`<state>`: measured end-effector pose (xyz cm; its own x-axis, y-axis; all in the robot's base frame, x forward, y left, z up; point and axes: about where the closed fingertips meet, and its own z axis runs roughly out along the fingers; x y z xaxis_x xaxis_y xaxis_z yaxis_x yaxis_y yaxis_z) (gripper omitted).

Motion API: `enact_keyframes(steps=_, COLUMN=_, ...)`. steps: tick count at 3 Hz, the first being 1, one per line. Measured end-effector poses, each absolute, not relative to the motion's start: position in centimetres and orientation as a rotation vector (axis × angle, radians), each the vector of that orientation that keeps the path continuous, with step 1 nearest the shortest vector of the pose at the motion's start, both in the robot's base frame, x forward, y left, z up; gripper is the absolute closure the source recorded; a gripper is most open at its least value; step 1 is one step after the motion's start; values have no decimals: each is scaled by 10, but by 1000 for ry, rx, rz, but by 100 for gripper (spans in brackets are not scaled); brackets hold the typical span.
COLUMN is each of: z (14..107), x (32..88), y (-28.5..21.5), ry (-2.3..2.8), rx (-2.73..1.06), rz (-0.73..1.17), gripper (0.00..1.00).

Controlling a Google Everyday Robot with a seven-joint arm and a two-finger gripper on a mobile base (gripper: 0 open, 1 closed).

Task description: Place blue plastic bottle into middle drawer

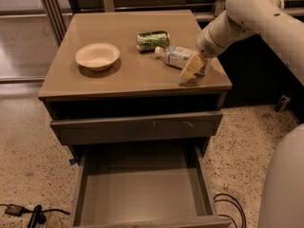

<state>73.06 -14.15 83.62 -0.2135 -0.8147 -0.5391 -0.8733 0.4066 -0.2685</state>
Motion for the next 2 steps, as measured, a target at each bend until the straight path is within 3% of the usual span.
enact_keyframes(steps=1, z=836, x=731, y=-141, ry=2050, rx=-1431, rz=124, gripper=0)
enact_keyframes(steps=2, z=836, x=731, y=-141, ry=2050, rx=-1431, rz=124, gripper=17)
